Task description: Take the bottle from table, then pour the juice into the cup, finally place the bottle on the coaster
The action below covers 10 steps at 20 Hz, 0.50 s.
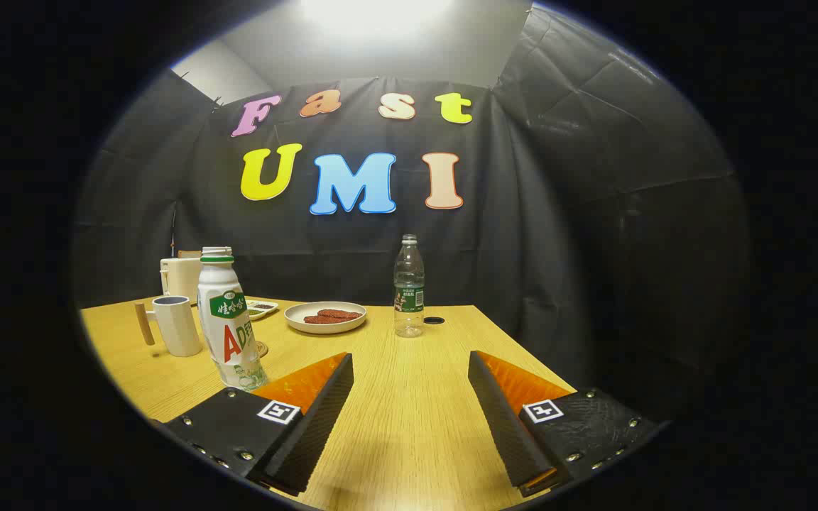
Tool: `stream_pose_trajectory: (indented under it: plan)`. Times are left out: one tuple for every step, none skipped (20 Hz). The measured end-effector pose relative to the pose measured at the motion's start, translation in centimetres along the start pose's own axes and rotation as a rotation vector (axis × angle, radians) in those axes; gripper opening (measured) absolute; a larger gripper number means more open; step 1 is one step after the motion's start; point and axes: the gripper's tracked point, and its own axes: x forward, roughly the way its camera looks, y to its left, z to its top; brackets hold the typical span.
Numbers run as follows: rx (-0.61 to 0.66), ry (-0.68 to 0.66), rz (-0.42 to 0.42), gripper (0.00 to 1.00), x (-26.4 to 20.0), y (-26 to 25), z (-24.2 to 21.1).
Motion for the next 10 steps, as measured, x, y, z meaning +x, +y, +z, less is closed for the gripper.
stream_pose_trajectory:
  plan:
    - [0.000, 0.000, 0.000, 0.98, 0.0, 0.0, 0.1]
    - [0.000, 0.000, 0.000, 0.98, 0.0, 0.0, 0.0]
    - [0.000, 0.000, 0.000, 0.98, 0.0, 0.0, 0.0]
    - [0.000, 0.000, 0.001, 0.98, 0.0, 0.0, 0.0]
    - [0.001, -0.002, -0.001, 0.98, 0.1, -0.1, 0.1]
    - [0.000, 0.001, -0.001, 0.98, 0.3, 0.0, 0.0]
    - [0.000, -0.001, -0.002, 0.98, 0.4, 0.0, 0.1]
    - [-0.002, 0.001, -0.001, 0.98, 0.5, 0.0, 0.0]
    - [0.000, 0.000, -0.002, 0.98, 0.9, -0.1, 0.1]
    - [-0.001, 0.001, -0.002, 0.98, 1.3, 0.0, 0.1]
